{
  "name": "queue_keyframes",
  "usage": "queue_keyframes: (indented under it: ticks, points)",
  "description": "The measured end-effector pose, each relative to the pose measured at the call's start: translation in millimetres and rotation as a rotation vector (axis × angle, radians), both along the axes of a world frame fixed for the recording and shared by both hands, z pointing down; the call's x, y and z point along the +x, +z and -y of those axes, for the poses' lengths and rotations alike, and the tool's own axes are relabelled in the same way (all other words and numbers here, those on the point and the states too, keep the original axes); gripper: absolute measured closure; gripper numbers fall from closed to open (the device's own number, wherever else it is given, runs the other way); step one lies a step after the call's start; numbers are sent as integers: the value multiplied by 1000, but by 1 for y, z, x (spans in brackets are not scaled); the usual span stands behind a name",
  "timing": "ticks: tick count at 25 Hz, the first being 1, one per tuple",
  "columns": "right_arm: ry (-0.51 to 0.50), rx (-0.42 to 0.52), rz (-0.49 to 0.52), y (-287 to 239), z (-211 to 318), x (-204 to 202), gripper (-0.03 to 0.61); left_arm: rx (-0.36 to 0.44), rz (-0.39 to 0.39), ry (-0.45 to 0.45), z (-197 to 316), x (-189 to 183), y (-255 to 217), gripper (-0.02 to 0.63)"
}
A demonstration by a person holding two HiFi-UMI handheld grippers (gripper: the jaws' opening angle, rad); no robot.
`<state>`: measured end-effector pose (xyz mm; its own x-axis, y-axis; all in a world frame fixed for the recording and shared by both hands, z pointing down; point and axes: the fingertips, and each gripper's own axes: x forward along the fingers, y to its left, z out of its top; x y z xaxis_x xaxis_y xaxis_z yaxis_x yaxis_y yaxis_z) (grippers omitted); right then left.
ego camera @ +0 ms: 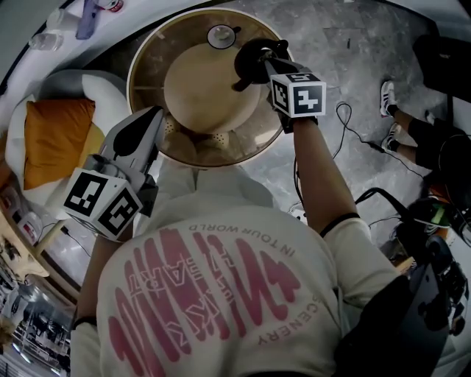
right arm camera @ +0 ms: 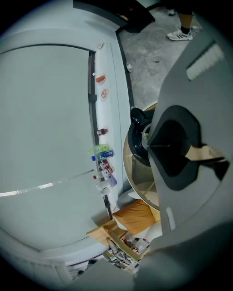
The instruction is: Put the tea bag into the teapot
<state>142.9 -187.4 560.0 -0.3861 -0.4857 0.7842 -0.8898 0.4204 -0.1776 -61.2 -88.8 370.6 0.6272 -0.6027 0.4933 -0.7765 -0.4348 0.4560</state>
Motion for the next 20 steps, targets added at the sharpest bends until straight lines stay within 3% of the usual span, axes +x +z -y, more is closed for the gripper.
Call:
queue_keyframes:
  ticks: [14,20]
  points:
    - [29,-20,-19,5,3,5,566,-6,2,-3,-2,-2,1,600]
    - [18,-28,-14,8,6,3,514,-9,3,-8,-1,-1,3,600]
